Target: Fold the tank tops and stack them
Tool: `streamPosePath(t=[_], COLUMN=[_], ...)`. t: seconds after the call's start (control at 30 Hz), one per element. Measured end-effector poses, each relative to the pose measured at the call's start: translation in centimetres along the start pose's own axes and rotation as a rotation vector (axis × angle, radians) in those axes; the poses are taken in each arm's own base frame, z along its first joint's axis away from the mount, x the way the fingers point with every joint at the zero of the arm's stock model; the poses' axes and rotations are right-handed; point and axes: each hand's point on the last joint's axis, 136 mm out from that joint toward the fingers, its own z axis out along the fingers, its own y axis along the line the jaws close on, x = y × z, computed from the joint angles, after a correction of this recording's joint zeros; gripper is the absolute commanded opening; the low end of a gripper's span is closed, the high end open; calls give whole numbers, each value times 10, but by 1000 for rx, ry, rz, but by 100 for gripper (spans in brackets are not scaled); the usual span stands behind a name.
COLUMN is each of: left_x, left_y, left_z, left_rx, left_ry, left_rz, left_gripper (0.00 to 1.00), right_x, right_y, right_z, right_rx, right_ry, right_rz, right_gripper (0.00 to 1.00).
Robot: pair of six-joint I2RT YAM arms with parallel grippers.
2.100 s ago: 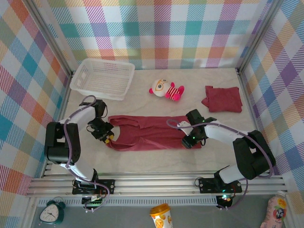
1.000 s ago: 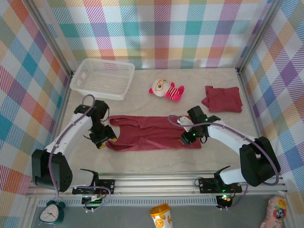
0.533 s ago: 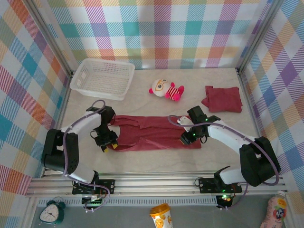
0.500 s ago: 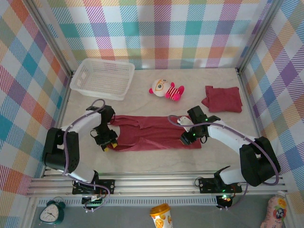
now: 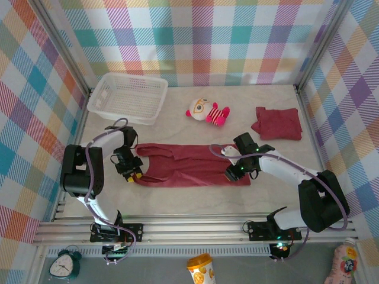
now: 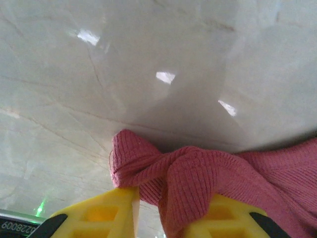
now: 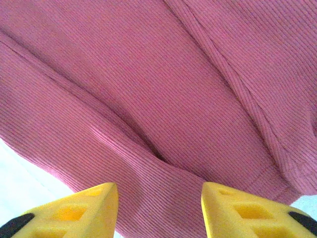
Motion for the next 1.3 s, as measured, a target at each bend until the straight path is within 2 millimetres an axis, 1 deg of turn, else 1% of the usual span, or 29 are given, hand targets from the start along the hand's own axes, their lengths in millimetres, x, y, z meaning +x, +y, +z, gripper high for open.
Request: streamPosePath(t=[0.13,0.2,0.43,0.57,0.67,0.73,0.87,0.97,1.03,1.13,1.2,1.3], left_x=[-8,-9,-12,-17,-22,-23,-22,-14,-2,27,46,75], left_y=[5,9,13,13,9,7,0,-14,-30,-72,-104,-150], left_z=[9,12,13,9,3,-5,-39,-65,-76,-84,-87,-90], left_rx=[-13,-19,-33,-46,-32,-14,56,130,171,214,240,283], left_ry=[39,64,131,130,100,70,-31,-101,-131,-155,-185,-223], left_rz=[-5,-11,2,27,41,47,60,90,130,255,356,485], left_gripper=[27,32,40,47,53,56,62,66,67,67,67,67], right_x=[3,6,11,12,9,3,-18,-37,-46,-51,-52,-53], right_y=[0,-2,-8,-10,-18,-30,-60,-75,-83,-93,-98,-100], right_z=[2,3,7,8,4,-2,-20,-30,-29,-18,-8,6], right_rx=[2,12,41,51,56,68,99,108,102,87,74,50], right_ry=[8,20,51,59,41,12,-78,-143,-155,-132,-107,-71], right_rz=[1,2,5,13,76,156,307,378,412,459,487,511], right_gripper=[48,48,49,54,58,61,65,65,66,66,65,63])
